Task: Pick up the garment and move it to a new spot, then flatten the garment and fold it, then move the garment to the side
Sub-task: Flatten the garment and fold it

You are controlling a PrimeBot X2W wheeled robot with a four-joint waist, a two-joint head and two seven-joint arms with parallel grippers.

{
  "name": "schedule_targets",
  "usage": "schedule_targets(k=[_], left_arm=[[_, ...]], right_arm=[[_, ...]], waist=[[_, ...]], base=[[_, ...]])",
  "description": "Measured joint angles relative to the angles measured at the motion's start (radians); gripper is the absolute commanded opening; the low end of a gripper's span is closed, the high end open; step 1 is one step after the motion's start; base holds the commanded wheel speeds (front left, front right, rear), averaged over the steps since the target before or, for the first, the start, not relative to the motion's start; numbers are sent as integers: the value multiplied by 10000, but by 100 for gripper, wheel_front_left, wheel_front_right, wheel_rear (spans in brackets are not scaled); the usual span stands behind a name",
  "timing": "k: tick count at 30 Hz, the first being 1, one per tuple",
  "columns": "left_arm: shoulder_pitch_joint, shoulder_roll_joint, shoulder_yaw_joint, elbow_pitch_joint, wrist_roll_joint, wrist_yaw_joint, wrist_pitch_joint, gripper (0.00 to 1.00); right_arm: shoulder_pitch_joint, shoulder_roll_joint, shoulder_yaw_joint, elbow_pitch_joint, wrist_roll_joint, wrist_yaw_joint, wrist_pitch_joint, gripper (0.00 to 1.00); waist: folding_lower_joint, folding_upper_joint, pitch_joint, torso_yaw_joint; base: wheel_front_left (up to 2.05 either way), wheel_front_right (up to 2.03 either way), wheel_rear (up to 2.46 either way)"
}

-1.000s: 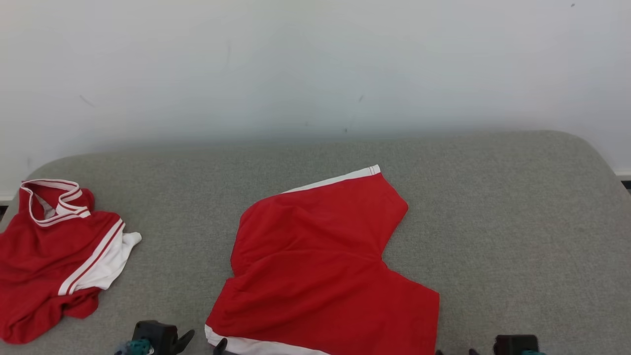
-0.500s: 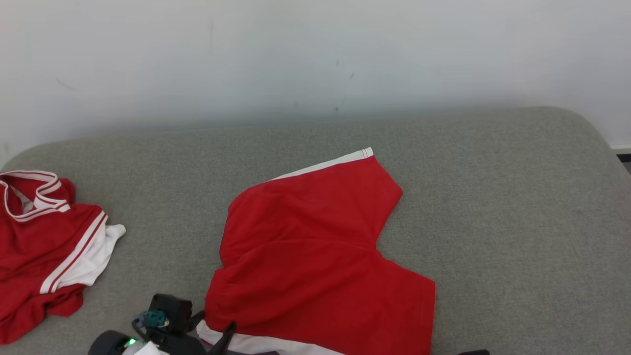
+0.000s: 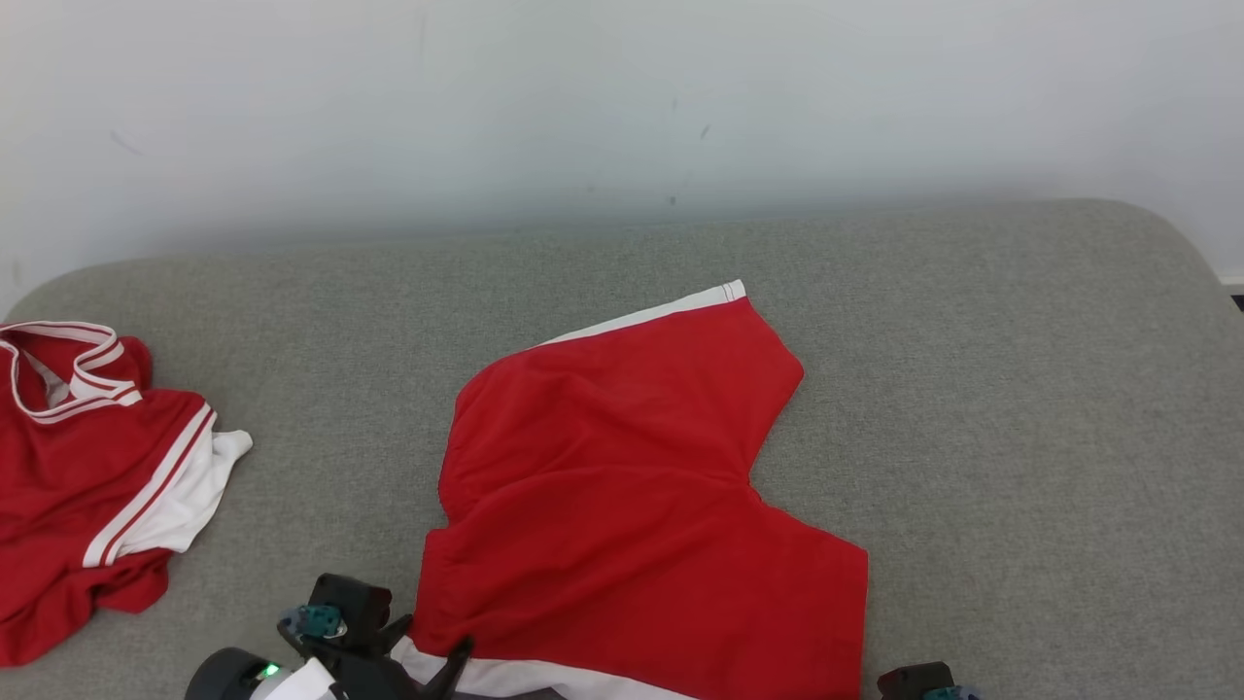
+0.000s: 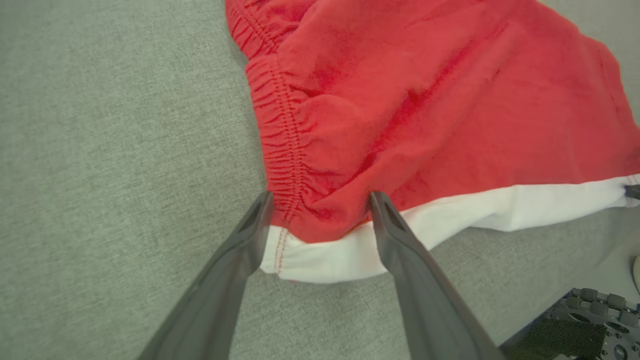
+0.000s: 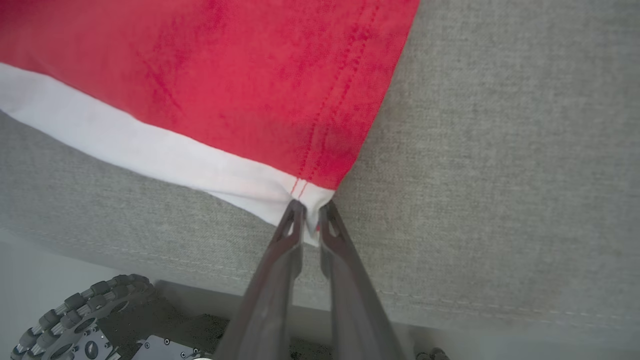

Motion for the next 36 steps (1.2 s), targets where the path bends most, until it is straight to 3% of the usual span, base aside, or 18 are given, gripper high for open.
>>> schedule_targets(k=[12, 32, 33, 34, 35, 36], left_arm=[[-9, 209, 140, 506, -178, -88, -25, 100], [64, 905, -445, -169, -1879, -261, 40, 100], [64, 957, -568, -198, -1904, -261, 71, 87], [64, 978, -635, -238, -1946, -261, 71, 25], [64, 997, -671, -284, -2010, -261, 75, 0], [62, 1028, -711, -326, -2059, -261, 75, 0]], right_arm=[[-19, 27, -86, 134, 0, 0, 0, 0], [-13, 100, -255, 213, -29, 0, 31, 0], [-13, 100, -255, 213, -36, 0, 33, 0], [-13, 102, -253, 213, -52, 0, 38, 0], [-14, 104, -253, 211, -63, 0, 63, 0], [-17, 105, -255, 209, -63, 0, 71, 0]], waist=[[0, 0, 11, 141], [0, 0, 11, 180], [0, 0, 13, 181], [0, 0, 16, 179], [0, 0, 21, 177], [0, 0, 26, 175]], base=[[0, 0, 0], [0, 0, 0], [0, 0, 0], [0, 0, 0], [0, 0, 0], [0, 0, 0]])
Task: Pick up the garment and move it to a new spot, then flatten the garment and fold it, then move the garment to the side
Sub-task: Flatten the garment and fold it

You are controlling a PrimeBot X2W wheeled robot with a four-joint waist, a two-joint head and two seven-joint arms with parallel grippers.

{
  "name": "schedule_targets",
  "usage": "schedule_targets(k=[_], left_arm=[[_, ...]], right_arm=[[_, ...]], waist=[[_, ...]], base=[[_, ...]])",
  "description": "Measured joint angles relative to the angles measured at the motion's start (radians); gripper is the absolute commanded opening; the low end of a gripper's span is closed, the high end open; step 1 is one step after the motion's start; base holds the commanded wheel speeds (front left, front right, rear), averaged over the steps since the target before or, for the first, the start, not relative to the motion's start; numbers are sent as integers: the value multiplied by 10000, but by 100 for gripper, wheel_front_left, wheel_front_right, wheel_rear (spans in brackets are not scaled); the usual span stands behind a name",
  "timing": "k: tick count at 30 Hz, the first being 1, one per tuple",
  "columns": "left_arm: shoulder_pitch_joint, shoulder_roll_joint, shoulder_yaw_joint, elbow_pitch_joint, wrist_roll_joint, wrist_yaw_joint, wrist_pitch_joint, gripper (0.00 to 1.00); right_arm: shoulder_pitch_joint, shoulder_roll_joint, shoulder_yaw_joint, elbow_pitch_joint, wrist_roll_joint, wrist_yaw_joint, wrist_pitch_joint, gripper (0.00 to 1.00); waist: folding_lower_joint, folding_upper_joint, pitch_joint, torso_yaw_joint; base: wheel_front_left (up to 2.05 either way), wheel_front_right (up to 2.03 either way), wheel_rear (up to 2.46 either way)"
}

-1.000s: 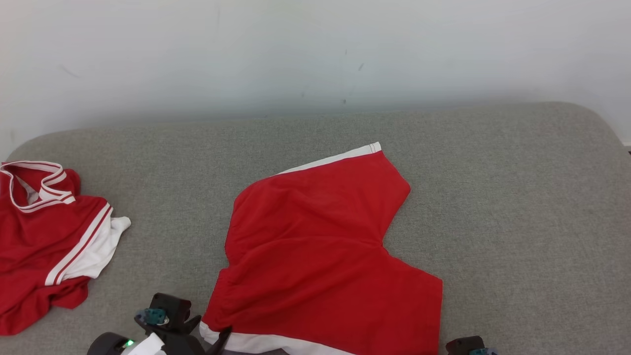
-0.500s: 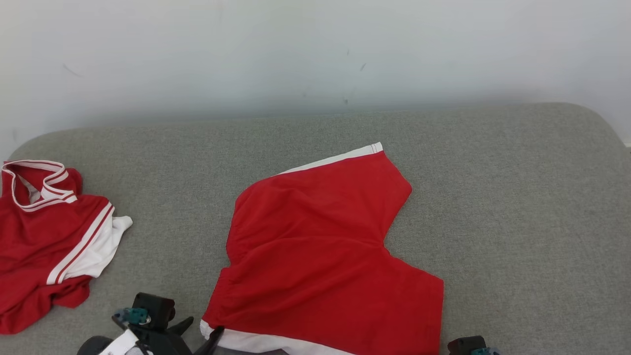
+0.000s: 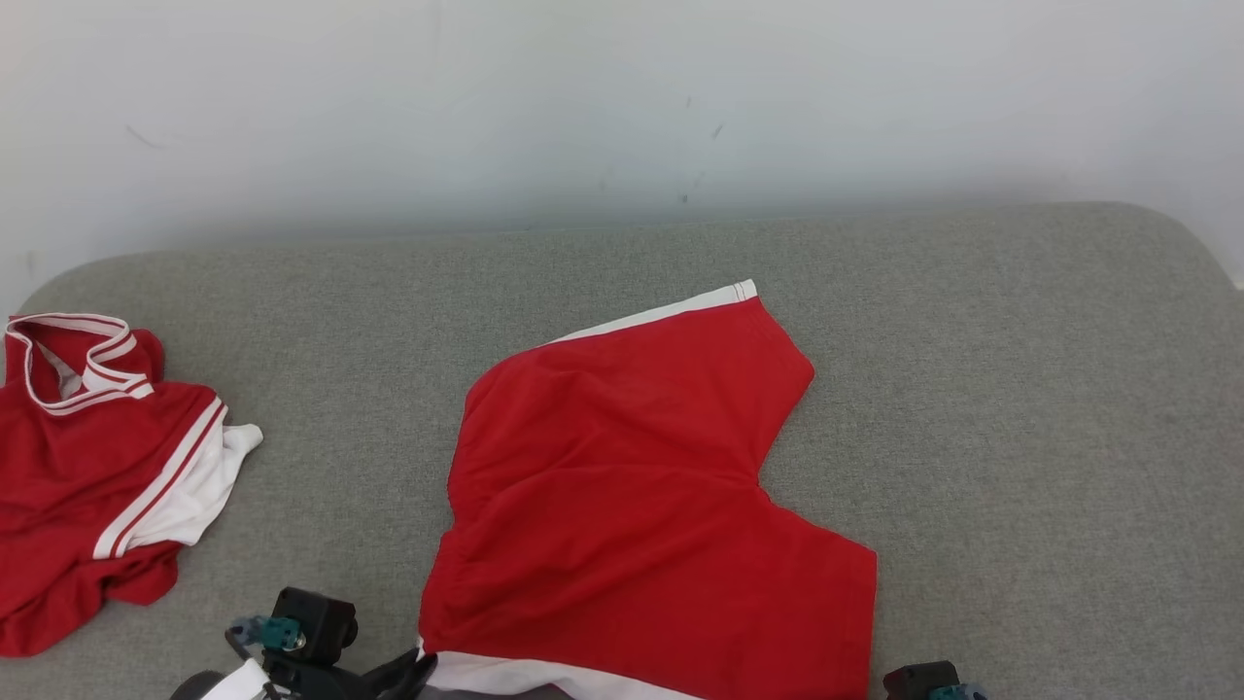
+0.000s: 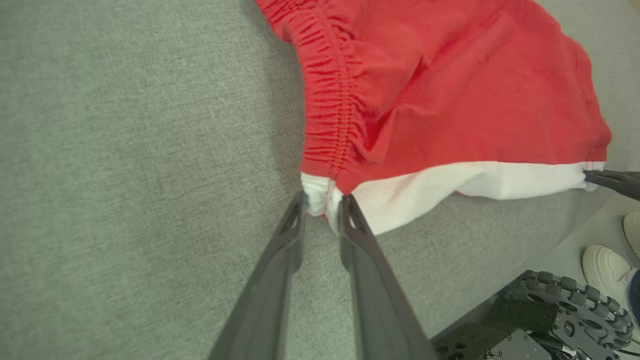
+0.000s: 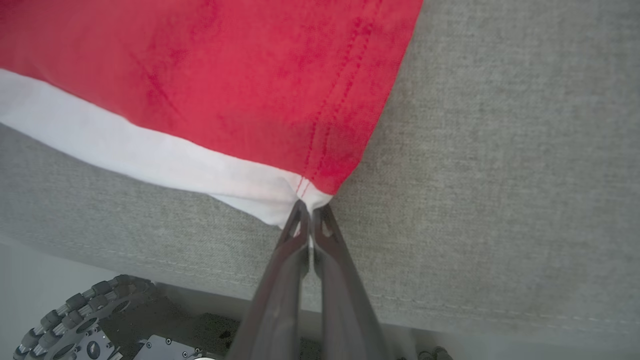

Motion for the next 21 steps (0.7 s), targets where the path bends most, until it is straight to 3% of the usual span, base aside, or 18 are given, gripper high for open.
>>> schedule_targets(k=[10, 15, 21], left_arm=[[-12, 320, -180, -92, -334, 0, 4, 0], [-13, 238, -121, -416, -305, 6, -104, 0], [-33, -4, -75, -901, 13, 608, -190, 0]], right_arm=[[3, 36, -96, -25, -25, 2, 6, 0], [-12, 12, -796, -593, 395, -2, -182, 0], [-693, -403, -1390, -1958, 702, 111, -445, 0]], waist=[[0, 1, 19, -13], [1, 0, -11, 29], [0, 1, -61, 73]], base=[[0, 0, 0], [0, 0, 0], [0, 0, 0]])
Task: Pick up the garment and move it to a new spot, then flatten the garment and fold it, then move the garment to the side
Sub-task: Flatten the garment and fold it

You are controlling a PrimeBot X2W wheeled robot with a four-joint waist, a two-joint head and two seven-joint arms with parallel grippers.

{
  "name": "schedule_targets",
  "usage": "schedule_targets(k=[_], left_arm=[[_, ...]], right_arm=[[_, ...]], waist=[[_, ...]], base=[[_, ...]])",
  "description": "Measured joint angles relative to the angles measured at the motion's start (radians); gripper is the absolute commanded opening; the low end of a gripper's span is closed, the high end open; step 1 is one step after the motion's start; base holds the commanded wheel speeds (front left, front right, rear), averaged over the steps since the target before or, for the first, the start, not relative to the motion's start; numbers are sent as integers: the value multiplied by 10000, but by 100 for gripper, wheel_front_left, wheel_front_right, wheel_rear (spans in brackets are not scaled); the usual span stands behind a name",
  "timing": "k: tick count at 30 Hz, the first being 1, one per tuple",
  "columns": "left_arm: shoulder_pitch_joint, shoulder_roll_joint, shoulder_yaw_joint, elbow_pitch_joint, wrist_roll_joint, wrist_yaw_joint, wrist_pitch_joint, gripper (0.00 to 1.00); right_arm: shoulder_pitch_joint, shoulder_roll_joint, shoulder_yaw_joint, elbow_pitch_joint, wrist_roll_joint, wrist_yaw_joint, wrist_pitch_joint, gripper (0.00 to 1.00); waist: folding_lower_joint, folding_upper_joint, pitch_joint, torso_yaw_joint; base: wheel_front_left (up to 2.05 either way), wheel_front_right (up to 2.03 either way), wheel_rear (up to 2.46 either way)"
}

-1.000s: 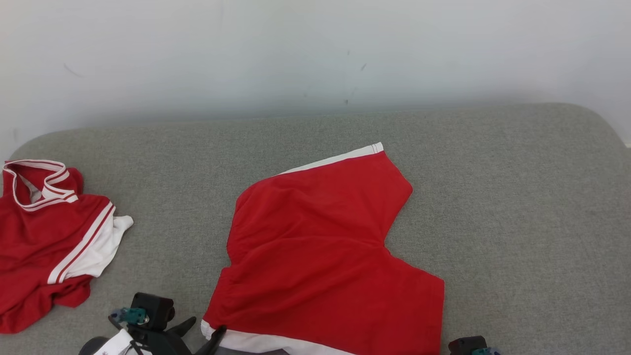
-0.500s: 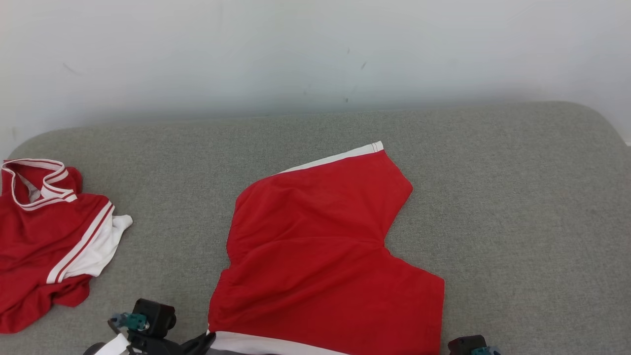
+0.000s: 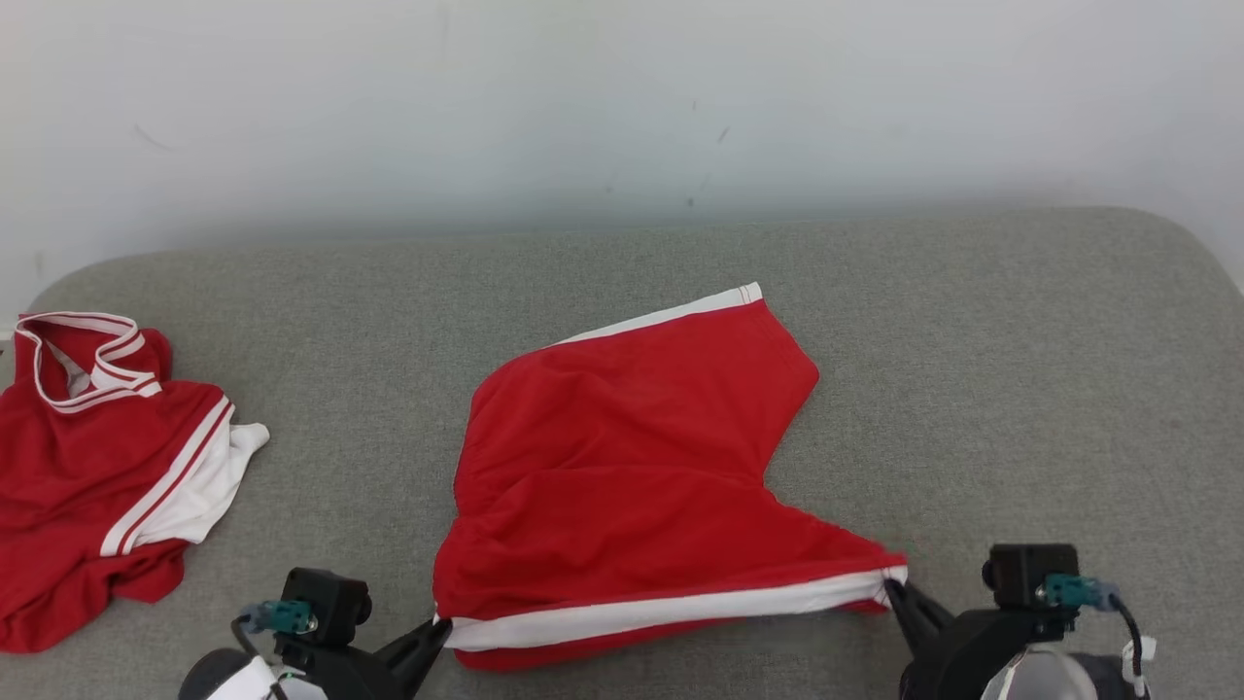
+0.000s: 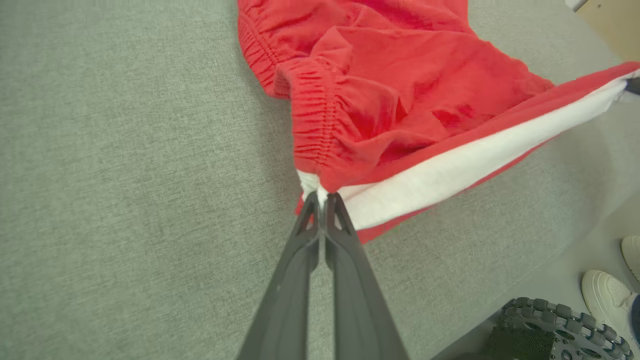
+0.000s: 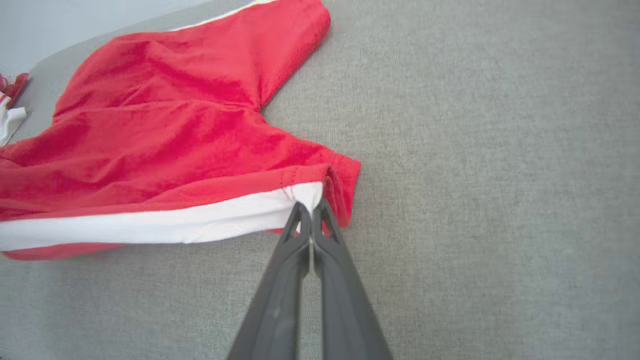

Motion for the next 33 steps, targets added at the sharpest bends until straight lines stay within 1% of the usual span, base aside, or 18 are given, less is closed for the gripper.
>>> schedule_targets(k=[6, 9, 13, 17, 22, 25, 28, 33], left_arm=[[2, -140, 4, -472, 201, 464, 10, 0], [47, -127, -81, -677, 213, 476, 119, 0], [502, -48, -140, -999, 192, 587, 270, 0], [1058, 54, -144, -1333, 92, 740, 353, 0], [1080, 77, -107, -1674, -10, 826, 533, 0], [985, 69, 13, -1741, -330, 813, 662, 0], [504, 8, 134, -1691, -336, 821, 871, 0], [-761, -495, 291, -1509, -332, 1016, 1191, 0]], right_arm=[[-291, -236, -59, -688, 12, 125, 29, 0], [-41, -456, -117, -999, 13, 136, 199, 0], [721, -487, -197, -1264, 180, 134, 487, 0], [970, -633, -353, -1528, 174, 117, 727, 0], [1035, -715, -508, -2100, 176, 79, 941, 0], [404, -928, -506, -2309, 174, 107, 1202, 0], [-790, -1296, -389, -2305, 75, 313, 1542, 0], [-2623, -1607, -255, -1827, 67, 608, 2176, 0]], waist=[[0, 0, 15, 41], [0, 0, 18, 134], [0, 0, 8, 291], [0, 0, -28, 397], [0, 0, 37, 503], [0, 0, 167, 540], [0, 0, 367, 571], [0, 0, 804, 633]], base=[[0, 0, 0], [0, 0, 0], [0, 0, 0], [0, 0, 0], [0, 0, 0], [0, 0, 0], [0, 0, 0], [0, 0, 0]])
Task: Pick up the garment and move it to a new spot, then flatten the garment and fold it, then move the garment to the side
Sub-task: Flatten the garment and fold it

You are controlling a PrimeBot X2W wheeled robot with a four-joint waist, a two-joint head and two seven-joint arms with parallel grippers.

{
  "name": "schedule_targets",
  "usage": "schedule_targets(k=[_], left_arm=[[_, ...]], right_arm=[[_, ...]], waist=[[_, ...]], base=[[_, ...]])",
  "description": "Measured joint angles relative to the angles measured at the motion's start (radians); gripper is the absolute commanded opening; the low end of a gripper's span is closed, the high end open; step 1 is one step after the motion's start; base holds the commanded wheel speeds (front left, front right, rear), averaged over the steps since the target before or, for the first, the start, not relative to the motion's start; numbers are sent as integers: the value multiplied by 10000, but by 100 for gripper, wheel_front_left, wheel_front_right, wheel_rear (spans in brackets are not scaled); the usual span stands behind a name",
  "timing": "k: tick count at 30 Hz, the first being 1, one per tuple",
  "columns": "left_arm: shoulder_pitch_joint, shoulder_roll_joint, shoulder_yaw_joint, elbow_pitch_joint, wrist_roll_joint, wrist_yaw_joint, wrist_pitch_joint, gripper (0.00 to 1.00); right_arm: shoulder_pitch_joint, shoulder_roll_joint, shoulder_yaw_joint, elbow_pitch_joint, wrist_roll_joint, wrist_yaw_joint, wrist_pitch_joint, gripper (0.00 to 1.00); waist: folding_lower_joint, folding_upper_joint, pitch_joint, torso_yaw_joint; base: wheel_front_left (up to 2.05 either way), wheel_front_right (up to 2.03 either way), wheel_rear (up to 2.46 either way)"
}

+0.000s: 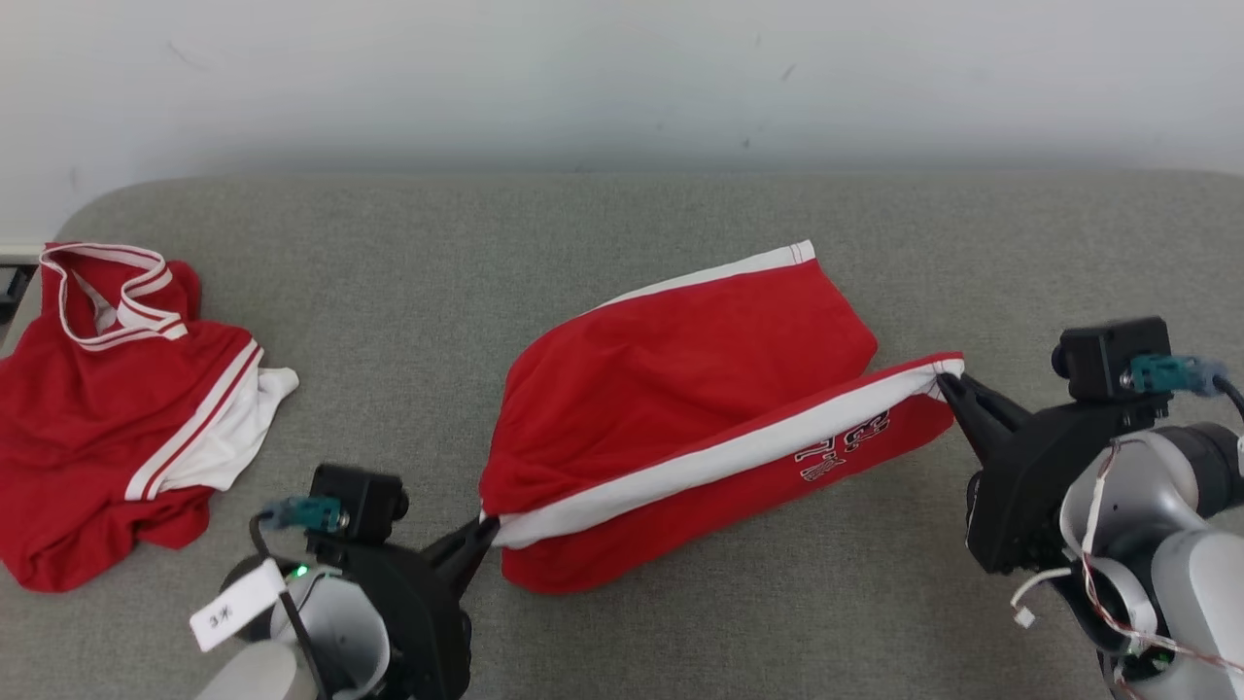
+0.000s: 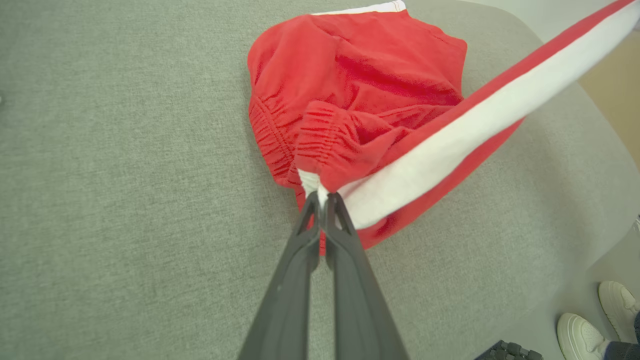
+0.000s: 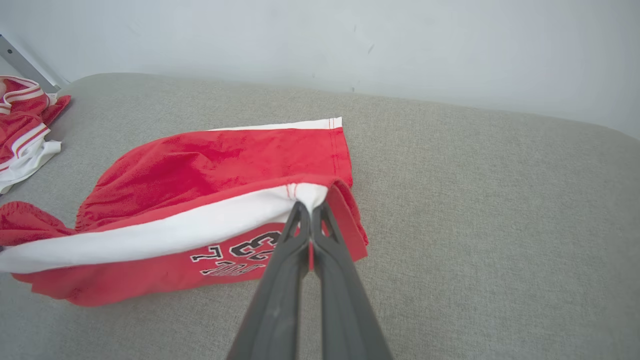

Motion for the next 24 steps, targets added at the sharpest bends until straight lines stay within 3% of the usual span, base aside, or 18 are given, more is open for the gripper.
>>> schedule_targets(k=[11, 17, 24], left_arm=[[-2401, -1126, 222, 988, 75, 299, 585, 0], [-3365, -1745, 541, 1770, 90, 539, 570, 0], [-3798, -2171, 750, 2406, 151, 640, 299, 0]], right_arm=[[-2736, -96, 157, 1885, 36, 261, 913, 0], [-4204, -81, -4, 3020, 35, 259, 825, 0], [-4853, 69, -132, 3998, 31, 207, 357, 0]], waist=[[2, 1, 1150, 372], [3, 1, 1727, 626], [1, 1, 2019, 985]], base=[[0, 0, 0], [0, 0, 0], [0, 0, 0]])
